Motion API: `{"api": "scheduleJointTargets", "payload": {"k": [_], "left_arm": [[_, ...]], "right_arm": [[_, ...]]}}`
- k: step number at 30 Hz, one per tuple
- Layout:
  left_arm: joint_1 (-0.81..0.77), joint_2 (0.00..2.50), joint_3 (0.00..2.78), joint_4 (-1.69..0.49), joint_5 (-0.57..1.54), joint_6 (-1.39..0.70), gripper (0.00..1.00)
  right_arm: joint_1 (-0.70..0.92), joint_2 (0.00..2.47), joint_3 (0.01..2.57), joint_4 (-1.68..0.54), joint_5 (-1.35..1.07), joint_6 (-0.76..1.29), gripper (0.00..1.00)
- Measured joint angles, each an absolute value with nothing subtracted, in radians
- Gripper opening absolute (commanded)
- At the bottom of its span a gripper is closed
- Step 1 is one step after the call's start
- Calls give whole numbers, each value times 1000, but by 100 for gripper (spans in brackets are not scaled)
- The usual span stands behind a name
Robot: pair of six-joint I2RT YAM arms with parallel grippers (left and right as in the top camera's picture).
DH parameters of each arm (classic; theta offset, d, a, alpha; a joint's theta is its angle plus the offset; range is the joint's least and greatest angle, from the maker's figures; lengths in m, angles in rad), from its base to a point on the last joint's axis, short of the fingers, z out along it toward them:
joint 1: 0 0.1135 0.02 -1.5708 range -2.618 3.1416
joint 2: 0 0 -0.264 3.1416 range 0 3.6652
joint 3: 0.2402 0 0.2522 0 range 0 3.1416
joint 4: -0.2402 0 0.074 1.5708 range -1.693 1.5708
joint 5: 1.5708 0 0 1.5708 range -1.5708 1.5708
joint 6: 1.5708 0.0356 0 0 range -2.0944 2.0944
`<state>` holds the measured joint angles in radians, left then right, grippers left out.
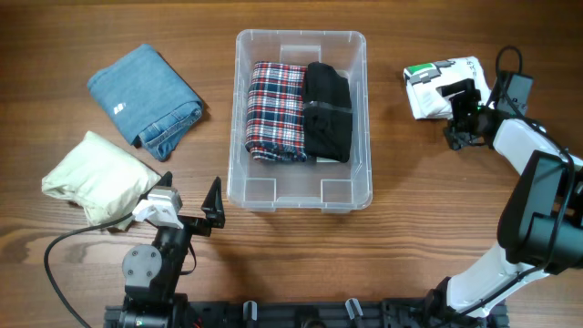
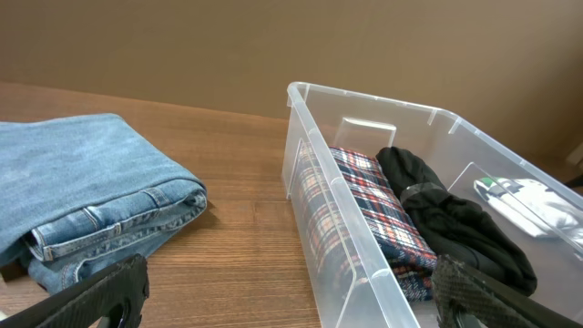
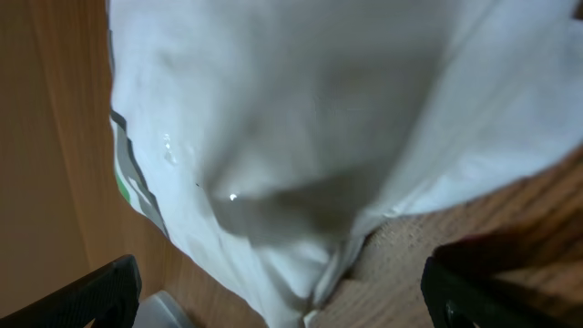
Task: Pack container
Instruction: 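Move the right gripper to the white t-shirt and grasp it, then carry the white t-shirt with the right gripper into the bin's front half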
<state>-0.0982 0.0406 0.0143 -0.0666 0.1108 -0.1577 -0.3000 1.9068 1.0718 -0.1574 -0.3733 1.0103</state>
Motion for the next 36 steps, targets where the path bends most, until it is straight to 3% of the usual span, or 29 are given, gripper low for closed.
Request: {"api": "scheduleJointTargets", "payload": {"k": [13, 15, 18, 22, 34, 36], "left_arm": [[-98, 41, 14, -67, 111, -158, 100], [-98, 41, 14, -67, 111, -158, 100], [-98, 41, 14, -67, 111, -158, 100], [-98, 41, 14, -67, 111, -158, 100], [-98, 41, 14, -67, 111, -158, 100], [-98, 41, 14, -67, 111, -158, 100]], "right_arm": [[-300, 1958, 1090, -54, -400, 1033, 99], [-300, 1964, 1095, -50, -405, 1036, 91], [-302, 1972, 1097, -52, -409, 1033, 67], [-309, 1983, 1098, -85, -395, 1047, 44], [-310, 1999, 1099, -99, -385, 1052, 5], [-310, 1999, 1099, -96, -389, 1050, 4]]}}
